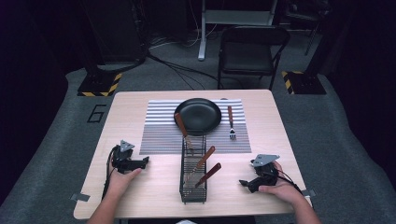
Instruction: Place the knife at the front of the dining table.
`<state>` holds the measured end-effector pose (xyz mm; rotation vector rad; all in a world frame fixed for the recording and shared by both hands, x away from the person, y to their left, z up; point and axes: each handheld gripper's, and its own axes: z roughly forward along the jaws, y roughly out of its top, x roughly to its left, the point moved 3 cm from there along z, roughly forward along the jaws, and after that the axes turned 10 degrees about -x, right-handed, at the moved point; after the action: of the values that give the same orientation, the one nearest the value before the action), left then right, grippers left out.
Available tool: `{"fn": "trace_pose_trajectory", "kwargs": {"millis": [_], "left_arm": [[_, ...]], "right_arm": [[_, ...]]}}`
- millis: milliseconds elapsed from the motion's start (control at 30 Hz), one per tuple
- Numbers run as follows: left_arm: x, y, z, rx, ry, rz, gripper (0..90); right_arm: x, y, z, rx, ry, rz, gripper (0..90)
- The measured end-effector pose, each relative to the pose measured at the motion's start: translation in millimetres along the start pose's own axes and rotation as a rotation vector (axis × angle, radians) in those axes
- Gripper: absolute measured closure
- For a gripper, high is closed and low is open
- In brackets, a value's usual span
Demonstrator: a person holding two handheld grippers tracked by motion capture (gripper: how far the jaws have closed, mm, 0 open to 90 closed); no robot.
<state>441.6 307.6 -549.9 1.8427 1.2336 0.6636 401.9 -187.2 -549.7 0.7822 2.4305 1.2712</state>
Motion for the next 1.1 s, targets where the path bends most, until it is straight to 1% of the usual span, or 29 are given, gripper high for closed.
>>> {"fn": "trace_pose_trajectory", "kwargs": {"millis": [567,600,633,667,700,733,800,833,867,900,933,967,1033,1100], "left_arm": [[-0.3,0.1,-0.7,0.002,-0.004,0.0,8.9],[-0.3,0.4,-1.2,0.005,-0.01,0.005,9.9],[-0.8,0.6,-1.2,-0.004,-0.007,0.006,13.6],[-0.9,1.4,-2.1,0.001,-0.012,0.008,13.6],[-1.5,2.1,-2.6,0.01,-0.012,0.003,15.9],[-2.5,3.7,-3.6,0.005,-0.025,-0.004,16.6],[-3.0,5.7,-6.5,0.005,-0.031,-0.007,18.3],[-3.4,10.9,-11.3,-0.027,-0.039,-0.019,18.9],[-3.4,10.9,-11.3,-0.027,-0.039,-0.019,20.3],[-4.0,17.3,-19.4,-0.055,-0.051,-0.04,21.4],[-4.0,17.3,-19.4,-0.055,-0.051,-0.04,21.7],[-5.4,21.7,-25.1,-0.074,-0.058,-0.045,22.9],[-5.6,23.6,-27.5,-0.072,-0.062,-0.038,24.1],[-7.1,26.1,-31.1,-0.068,-0.057,-0.036,25.3]], "right_arm": [[0.0,0.0,-0.1,0.001,0.001,0.0,0.0],[0.0,0.0,0.0,0.0,0.0,0.0,0.0],[0.0,0.0,0.1,-0.001,0.0,0.001,0.0],[0.0,0.0,0.1,-0.001,0.0,0.001,0.0],[0.0,0.0,0.0,0.0,0.0,0.0,0.0],[0.0,0.0,0.0,0.0,0.0,0.001,0.0],[0.0,0.0,0.0,0.0,0.0,0.0,0.0],[0.0,0.0,0.0,0.0,0.0,0.0,0.0],[0.0,0.0,0.0,0.0,0.0,0.0,0.0],[0.0,0.0,0.0,0.001,0.0,0.0,0.0],[0.0,0.0,0.0,0.001,0.0,0.0,0.0],[0.0,0.0,-0.1,0.001,0.001,0.0,0.0],[0.0,0.0,0.0,0.0,0.0,0.0,0.0],[0.0,0.0,0.0,0.0,0.0,0.0,0.0]]}}
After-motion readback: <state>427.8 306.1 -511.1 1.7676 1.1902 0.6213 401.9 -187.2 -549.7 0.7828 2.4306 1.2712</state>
